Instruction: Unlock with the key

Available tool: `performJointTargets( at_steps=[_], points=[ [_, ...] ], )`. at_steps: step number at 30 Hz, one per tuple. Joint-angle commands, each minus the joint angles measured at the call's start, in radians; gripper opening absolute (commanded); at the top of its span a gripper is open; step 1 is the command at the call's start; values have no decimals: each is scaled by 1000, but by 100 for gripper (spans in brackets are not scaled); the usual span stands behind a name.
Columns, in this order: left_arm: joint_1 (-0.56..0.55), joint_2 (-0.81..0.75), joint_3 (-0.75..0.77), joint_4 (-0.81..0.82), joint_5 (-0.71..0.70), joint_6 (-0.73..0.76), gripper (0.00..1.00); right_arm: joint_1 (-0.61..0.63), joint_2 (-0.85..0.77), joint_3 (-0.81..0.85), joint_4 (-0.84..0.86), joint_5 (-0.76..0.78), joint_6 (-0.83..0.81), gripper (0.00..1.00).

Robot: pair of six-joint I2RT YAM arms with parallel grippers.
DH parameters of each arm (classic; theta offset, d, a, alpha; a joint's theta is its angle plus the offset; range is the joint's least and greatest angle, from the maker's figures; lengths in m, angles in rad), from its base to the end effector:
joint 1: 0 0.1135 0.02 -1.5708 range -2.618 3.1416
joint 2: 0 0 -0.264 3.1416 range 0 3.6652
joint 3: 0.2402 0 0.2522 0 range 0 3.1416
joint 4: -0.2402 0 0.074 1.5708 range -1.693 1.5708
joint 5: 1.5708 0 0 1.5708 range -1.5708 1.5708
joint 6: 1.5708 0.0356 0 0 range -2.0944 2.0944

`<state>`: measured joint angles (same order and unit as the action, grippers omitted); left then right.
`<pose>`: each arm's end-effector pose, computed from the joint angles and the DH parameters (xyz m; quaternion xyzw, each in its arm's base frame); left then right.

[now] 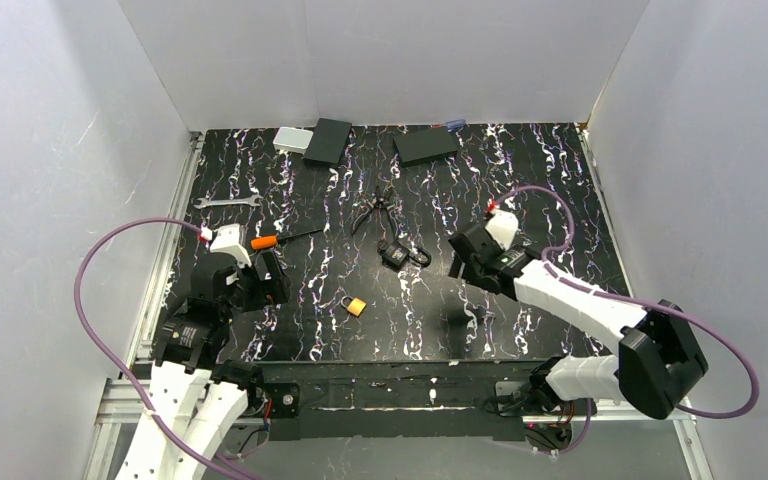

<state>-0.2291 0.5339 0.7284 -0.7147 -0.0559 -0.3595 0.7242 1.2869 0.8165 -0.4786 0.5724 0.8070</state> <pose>0.1139 -0.0245 0.2996 -0.0703 0.8621 -0.1223 0.4867 0.2016 0.1526 0.2249 0.1241 0.9090 0.0096 0.3978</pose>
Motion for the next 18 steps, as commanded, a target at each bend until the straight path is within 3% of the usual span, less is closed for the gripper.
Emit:
performJointTargets(
  at_steps=[1,7,11,18],
  points=[
    [3,-11,-2,9,5,16,95,-2,-117,-63,-345,80,429,79],
    [2,-26,-5,4,0,22,95,-2,-202,-138,-396,86,652,75],
    [2,-28,-7,4,-4,25,95,-3,-201,-164,-384,46,699,75],
    [2,-18,-7,5,-4,28,95,-8,-170,-247,-298,-27,742,66]
  ],
)
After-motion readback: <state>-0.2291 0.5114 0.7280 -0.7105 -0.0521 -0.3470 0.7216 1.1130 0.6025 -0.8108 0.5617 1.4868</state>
